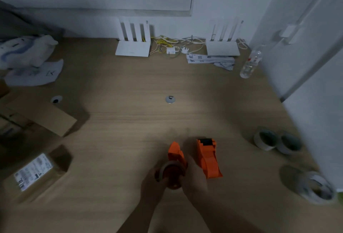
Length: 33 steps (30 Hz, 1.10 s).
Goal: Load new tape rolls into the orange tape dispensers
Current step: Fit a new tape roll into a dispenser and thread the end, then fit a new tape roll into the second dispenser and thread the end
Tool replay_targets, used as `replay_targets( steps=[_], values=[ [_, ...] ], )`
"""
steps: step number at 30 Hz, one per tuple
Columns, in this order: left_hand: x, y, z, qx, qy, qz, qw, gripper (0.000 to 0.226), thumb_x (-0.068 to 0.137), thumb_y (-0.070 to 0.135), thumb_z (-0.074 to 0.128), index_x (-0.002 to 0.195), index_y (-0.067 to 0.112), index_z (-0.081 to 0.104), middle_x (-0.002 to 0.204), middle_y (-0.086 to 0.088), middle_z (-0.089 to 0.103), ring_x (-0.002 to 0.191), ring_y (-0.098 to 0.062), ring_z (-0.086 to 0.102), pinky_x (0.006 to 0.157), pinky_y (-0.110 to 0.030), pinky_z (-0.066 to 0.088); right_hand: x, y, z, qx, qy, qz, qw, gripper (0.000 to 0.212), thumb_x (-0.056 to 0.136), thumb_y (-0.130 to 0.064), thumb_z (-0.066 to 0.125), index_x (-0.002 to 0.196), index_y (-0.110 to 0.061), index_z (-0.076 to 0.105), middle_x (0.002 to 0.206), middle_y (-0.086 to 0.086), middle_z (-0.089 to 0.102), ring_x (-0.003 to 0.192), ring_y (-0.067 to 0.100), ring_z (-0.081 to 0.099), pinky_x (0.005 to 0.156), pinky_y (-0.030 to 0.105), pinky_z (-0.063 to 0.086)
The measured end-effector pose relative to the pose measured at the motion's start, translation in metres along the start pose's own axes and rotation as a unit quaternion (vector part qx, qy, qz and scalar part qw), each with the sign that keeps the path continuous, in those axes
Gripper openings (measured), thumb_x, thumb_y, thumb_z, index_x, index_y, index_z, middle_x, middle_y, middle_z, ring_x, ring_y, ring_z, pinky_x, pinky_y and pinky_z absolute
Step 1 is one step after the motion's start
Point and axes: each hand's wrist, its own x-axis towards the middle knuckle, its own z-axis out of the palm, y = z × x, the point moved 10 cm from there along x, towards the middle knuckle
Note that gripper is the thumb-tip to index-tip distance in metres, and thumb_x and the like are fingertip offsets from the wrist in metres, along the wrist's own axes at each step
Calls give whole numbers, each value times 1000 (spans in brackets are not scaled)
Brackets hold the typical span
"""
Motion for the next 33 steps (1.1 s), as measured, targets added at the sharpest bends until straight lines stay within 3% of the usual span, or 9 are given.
replay_targets(
  steps=[3, 11, 15, 17, 20, 22, 26, 30, 33],
  values=[
    [6, -7, 2, 45, -3, 6, 999, 48, 69, 38, 73, 110, 14, 67, 101, -7, 71, 96, -29, 66, 70, -27, 39, -3, 2, 5, -22, -9, 14, 1000, 57, 75, -13, 62, 130, -14, 49, 130, 5, 62, 119, 28, 60, 94, 42, 52],
    [6, -8, 5, 6, -9, 46, 999, 57, 51, 59, 56, 86, 16, 69, 74, -3, 65, 66, -16, 59, 51, -22, 35, -4, 5, 9, -42, -17, 17, 999, 59, 76, -15, 65, 132, -14, 47, 136, 4, 58, 122, 27, 58, 95, 43, 52],
    [7, -3, 6, -39, -25, 60, 997, 27, 52, 52, 63, 61, 28, 54, 55, 8, 52, 48, -3, 52, 45, -15, 34, -6, 2, 12, -73, -35, 7, 997, 40, 83, -19, 62, 122, -12, 53, 131, 7, 62, 116, 29, 61, 91, 41, 52],
    [7, -7, 8, -17, -29, 52, 998, 38, 54, 54, 64, 74, 22, 61, 68, 2, 61, 62, -5, 59, 53, -24, 44, -9, -2, 9, -76, -34, -4, 996, 40, 84, -25, 63, 120, -12, 54, 128, 8, 63, 116, 29, 60, 92, 40, 51],
    [3, 3, -4, 49, 39, 56, 996, 68, 66, 54, 63, 114, 7, 60, 106, -15, 64, 98, -33, 60, 81, -38, 51, -12, -13, -4, -23, 4, -41, 999, 50, 84, -29, 63, 130, -11, 52, 137, 7, 56, 125, 27, 54, 100, 36, 45],
    [-8, 35, -20, 50, 101, 114, 987, 65, 68, 51, 53, 112, 3, 60, 106, -18, 61, 99, -35, 59, 83, -37, 49, -16, -31, -25, 5, 49, -91, 995, 42, 87, -31, 60, 125, -15, 54, 125, 7, 63, 116, 27, 58, 93, 33, 44],
    [-25, 104, -23, -29, 102, 200, 974, 44, 71, 42, 52, 106, 17, 62, 102, 2, 62, 95, -19, 61, 83, -28, 49, -20, -56, -65, 20, 75, -189, 979, 32, 88, -39, 48, 105, -16, 63, 101, 8, 69, 92, 27, 65, 76, 37, 48],
    [-38, 158, 11, -102, 19, 236, 966, 29, 77, 32, 57, 105, 26, 62, 101, 12, 68, 94, 2, 63, 84, -17, 49, -7, -9, -106, 147, 110, -136, 973, 32, 86, -46, 48, 110, -28, 60, 106, 1, 70, 94, 24, 67, 80, 46, 56],
    [-46, 190, 47, -141, -36, 251, 957, 28, 80, 25, 60, 108, 25, 61, 103, 10, 69, 98, 1, 64, 88, -20, 50, -5, 31, -144, 147, 166, -99, 970, 50, 83, -46, 49, 121, -14, 60, 111, 9, 69, 99, 27, 66, 86, 47, 54]
  ],
)
